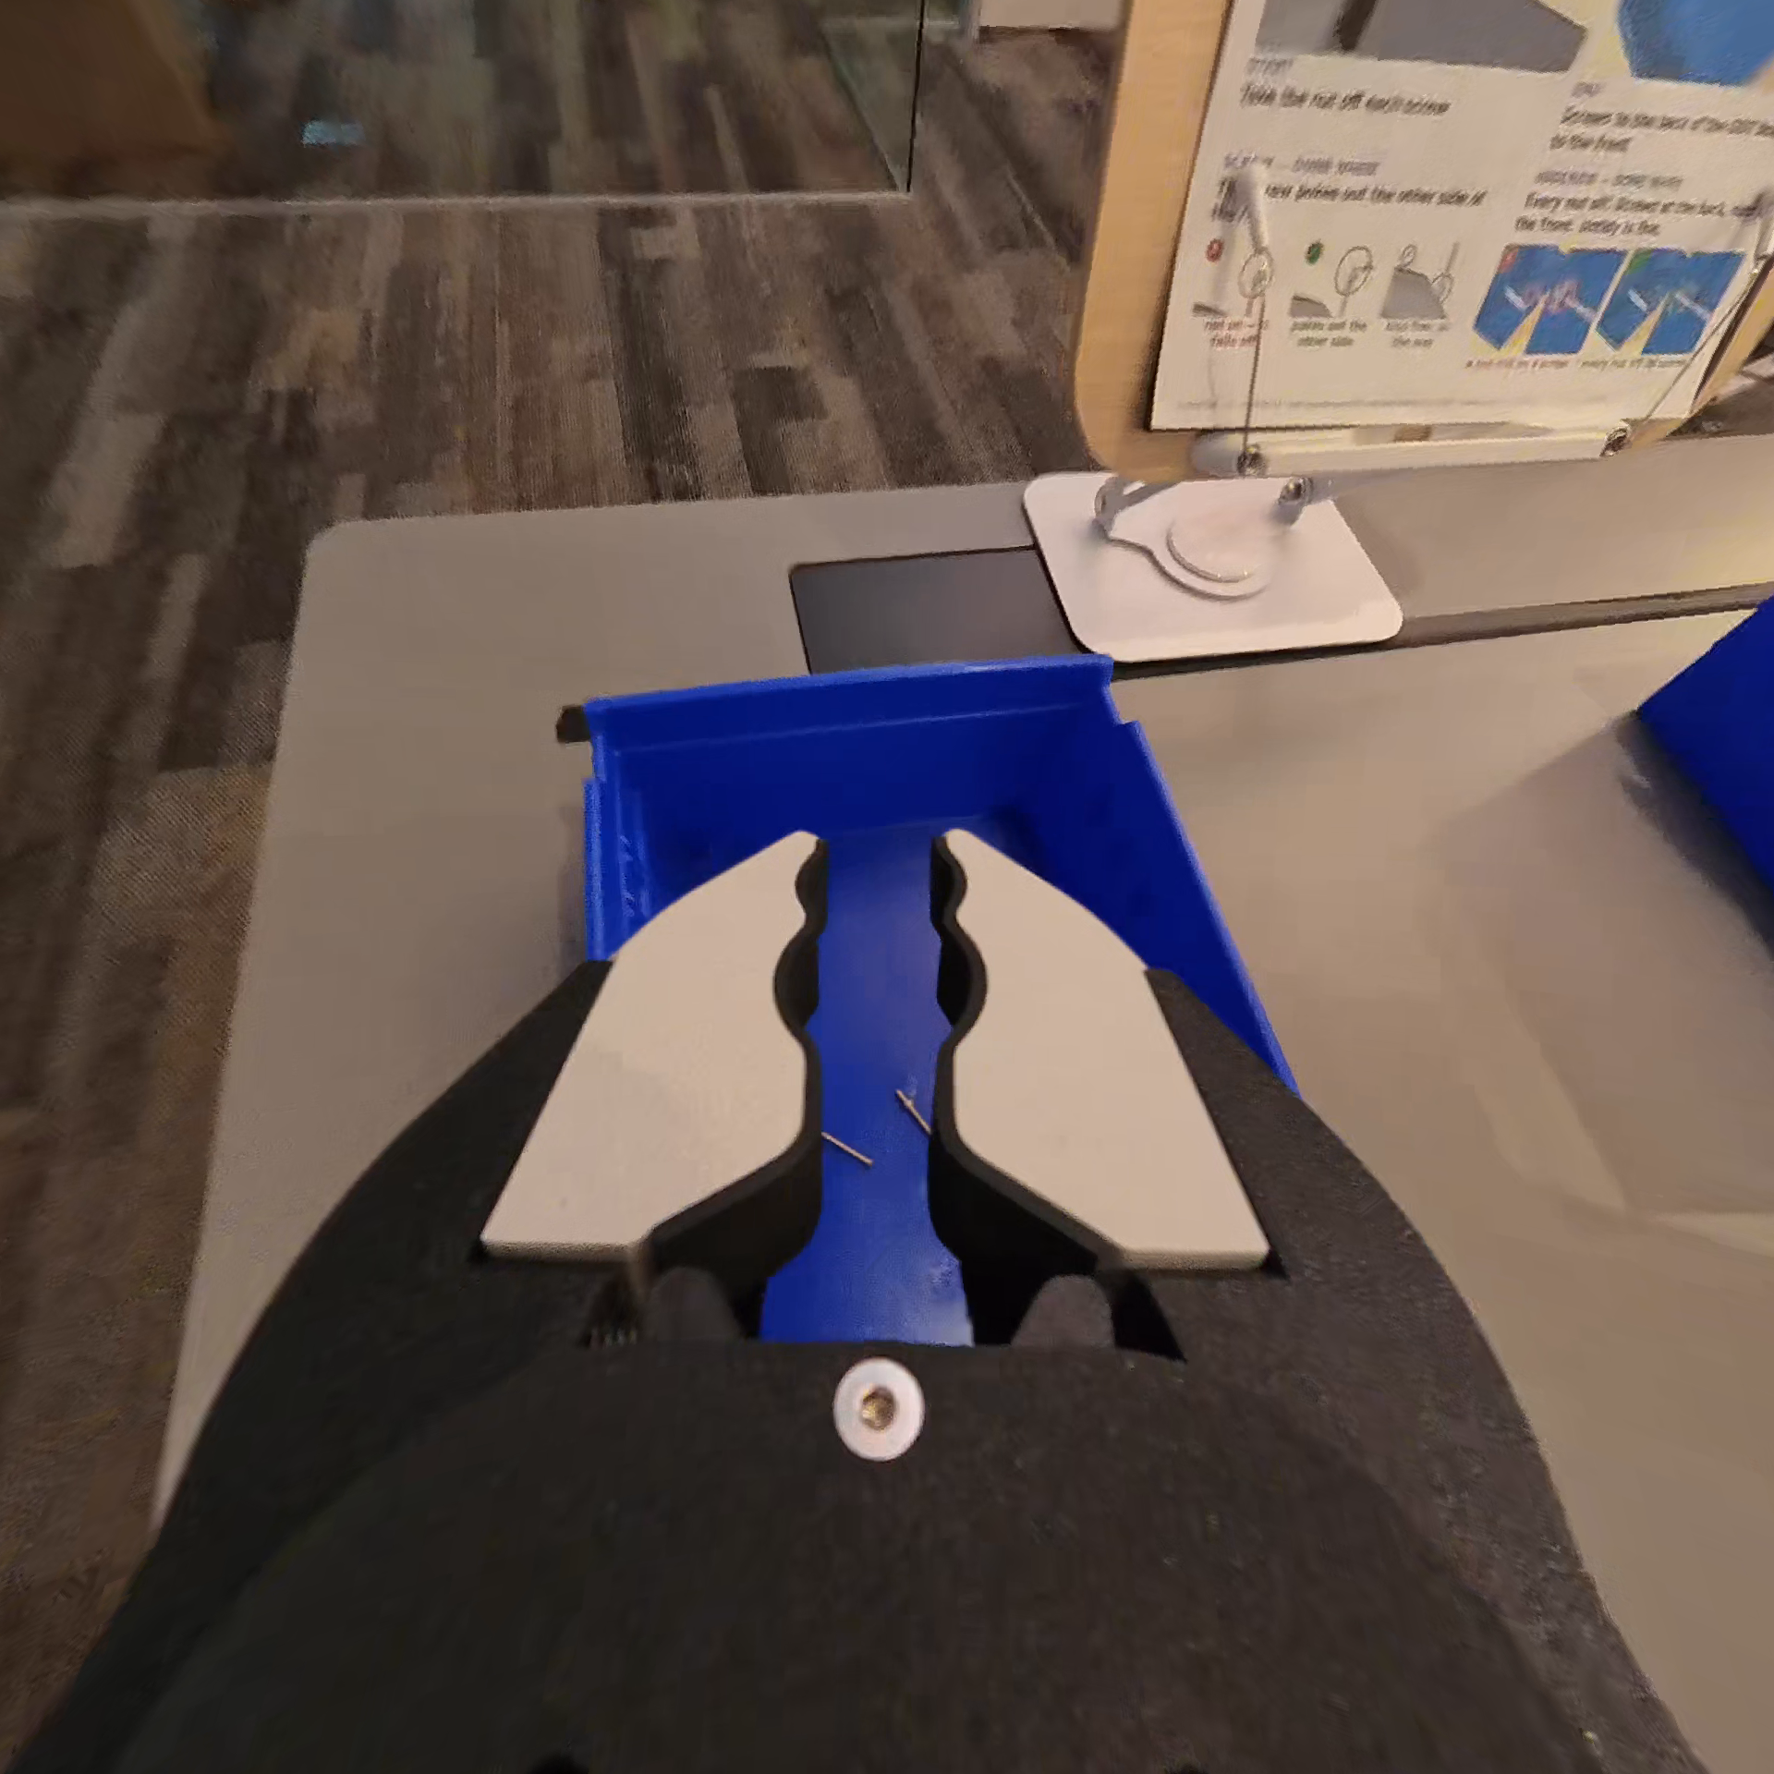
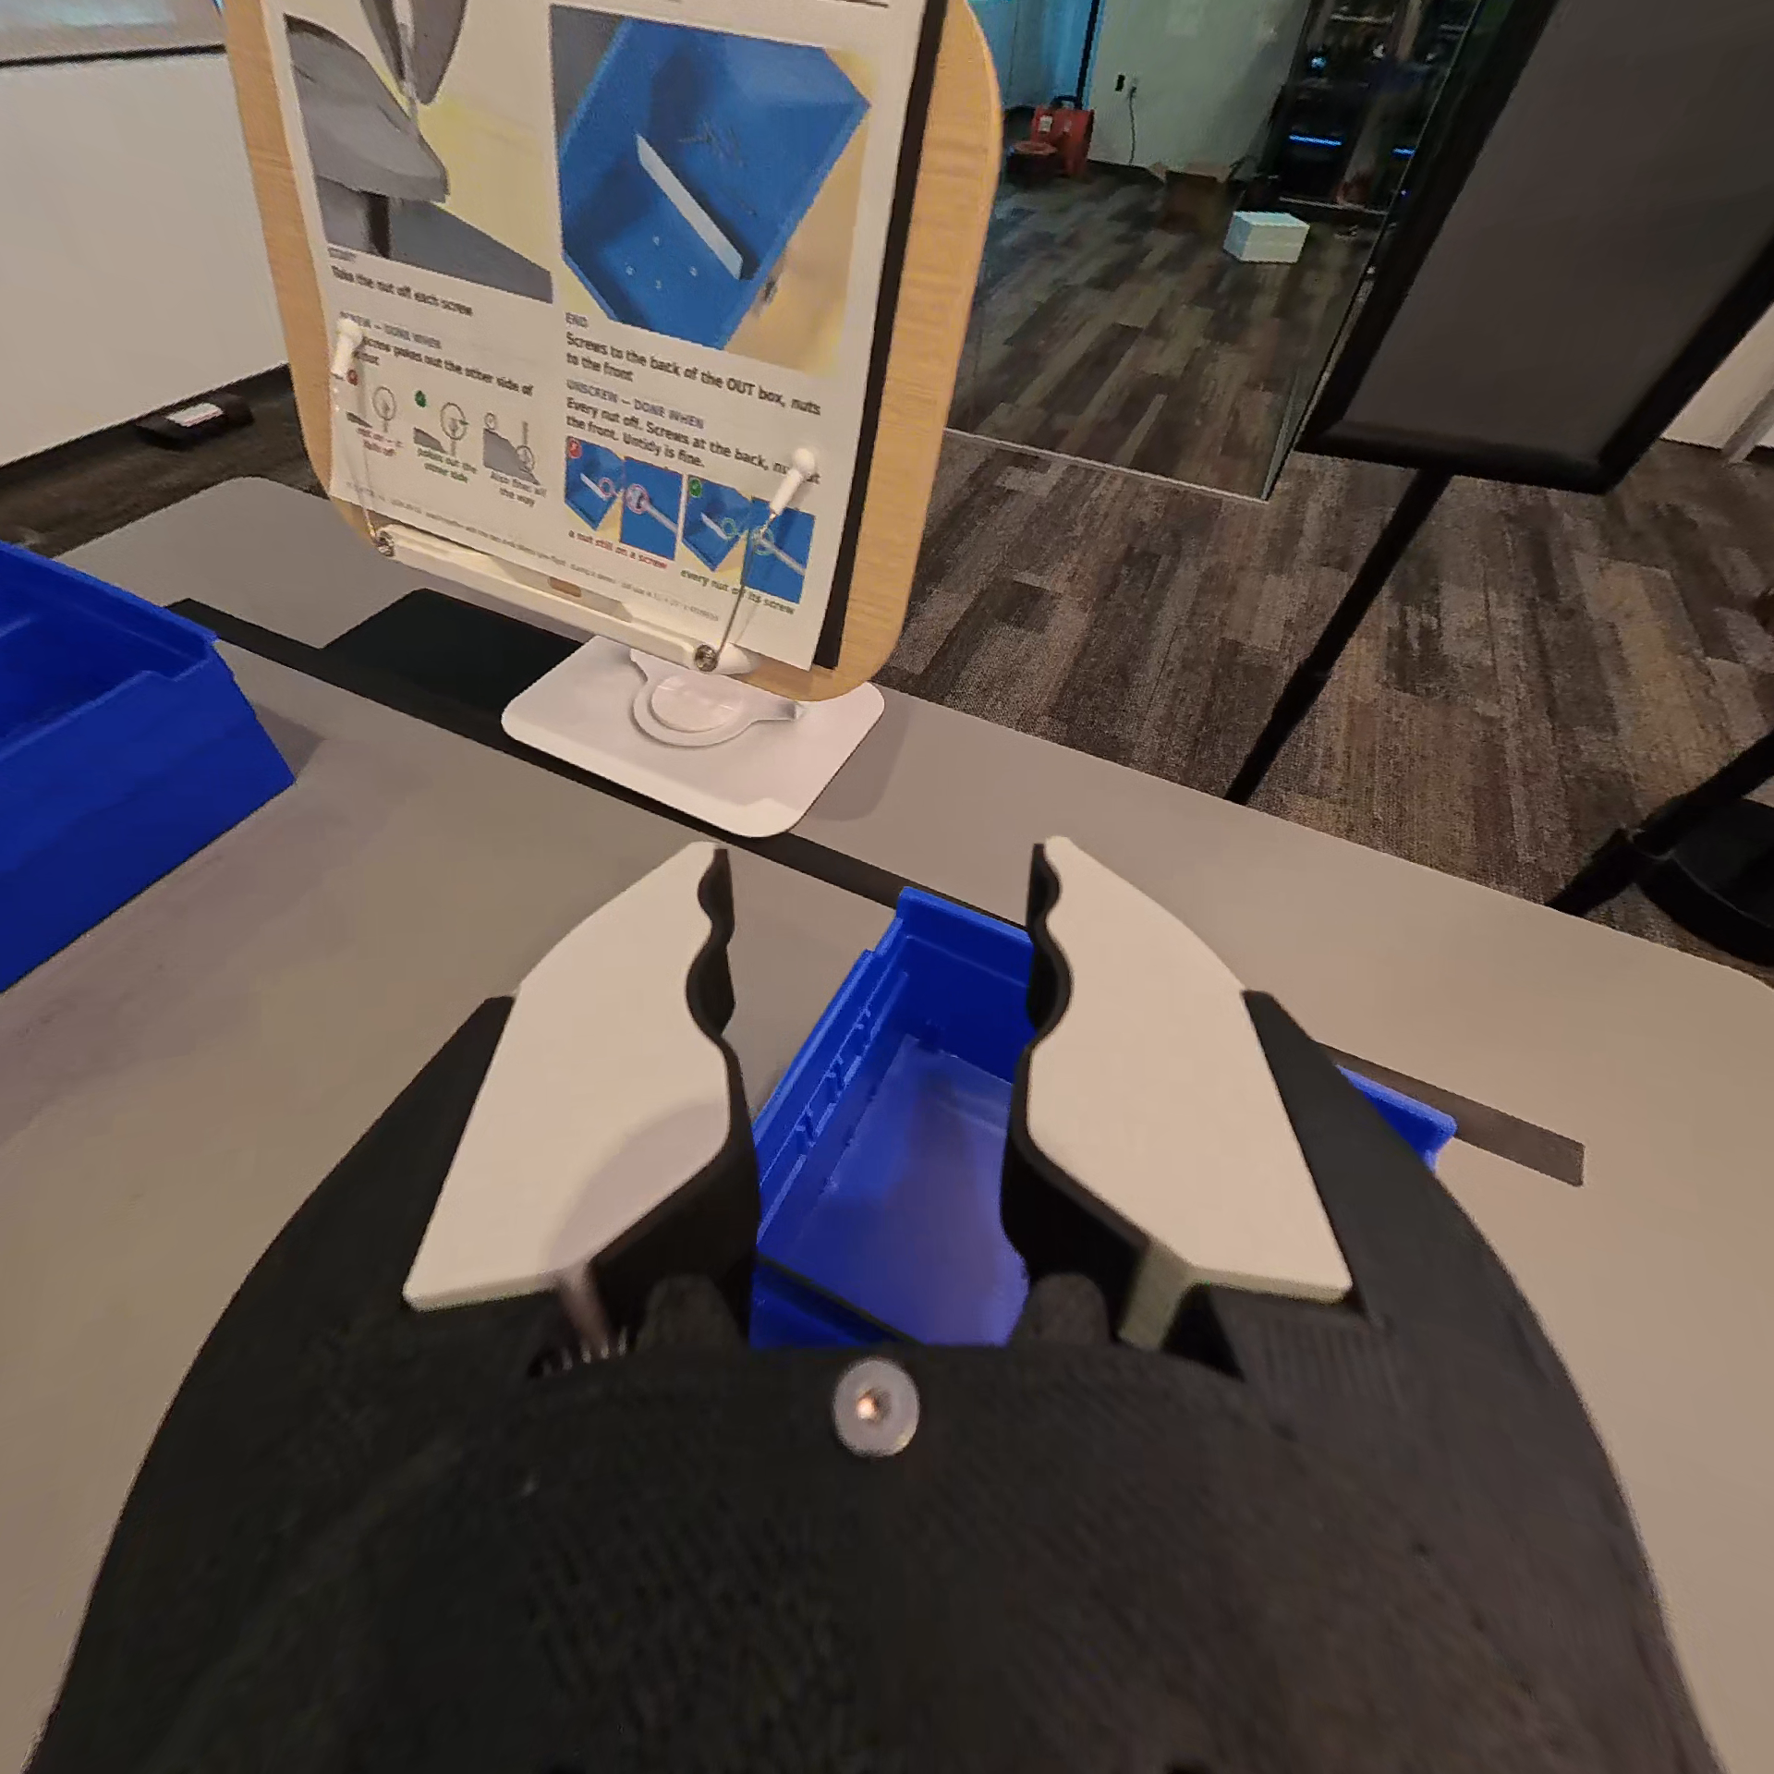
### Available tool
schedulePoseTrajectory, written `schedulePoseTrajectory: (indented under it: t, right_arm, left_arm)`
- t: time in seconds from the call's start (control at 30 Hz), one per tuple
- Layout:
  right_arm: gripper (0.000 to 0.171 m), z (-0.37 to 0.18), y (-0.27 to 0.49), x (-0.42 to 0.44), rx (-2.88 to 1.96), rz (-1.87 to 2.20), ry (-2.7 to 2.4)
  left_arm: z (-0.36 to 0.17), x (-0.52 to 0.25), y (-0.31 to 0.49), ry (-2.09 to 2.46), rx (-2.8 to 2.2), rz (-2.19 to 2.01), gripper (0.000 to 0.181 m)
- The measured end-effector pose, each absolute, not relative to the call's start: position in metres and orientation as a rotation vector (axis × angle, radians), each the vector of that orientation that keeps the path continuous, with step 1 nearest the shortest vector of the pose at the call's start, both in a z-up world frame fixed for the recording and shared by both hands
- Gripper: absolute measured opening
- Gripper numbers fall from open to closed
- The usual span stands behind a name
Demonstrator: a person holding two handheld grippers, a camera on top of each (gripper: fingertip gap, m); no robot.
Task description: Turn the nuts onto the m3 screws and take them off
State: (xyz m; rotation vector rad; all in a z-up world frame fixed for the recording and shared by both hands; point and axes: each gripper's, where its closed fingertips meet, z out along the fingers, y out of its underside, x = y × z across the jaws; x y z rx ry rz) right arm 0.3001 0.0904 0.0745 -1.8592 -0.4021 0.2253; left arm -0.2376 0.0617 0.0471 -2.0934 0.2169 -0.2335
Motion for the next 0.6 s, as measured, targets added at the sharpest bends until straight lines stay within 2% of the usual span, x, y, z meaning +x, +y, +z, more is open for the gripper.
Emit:
schedulePoseTrajectory:
  t: [0.1,0.27,0.37,0.6]
  right_arm:
    - [0.061,0.077,0.086,0.298,-1.862,0.207,-0.418]
    - [0.061,0.092,0.075,0.288,-1.802,0.316,-0.429]
    - [0.061,0.097,0.074,0.295,-1.781,0.339,-0.41]
    - [0.06,0.112,0.073,0.31,-1.687,0.541,-0.33]
  left_arm:
    - [0.029,-0.223,0.061,0.222,-2.181,-0.4,0.02]
    - [0.032,-0.195,0.055,0.216,-2.126,-0.654,0.021]
    - [0.027,-0.195,0.048,0.234,-2.115,-0.565,0.021]
    - [-0.01,-0.212,0.039,0.334,-2.332,-0.252,0.002]
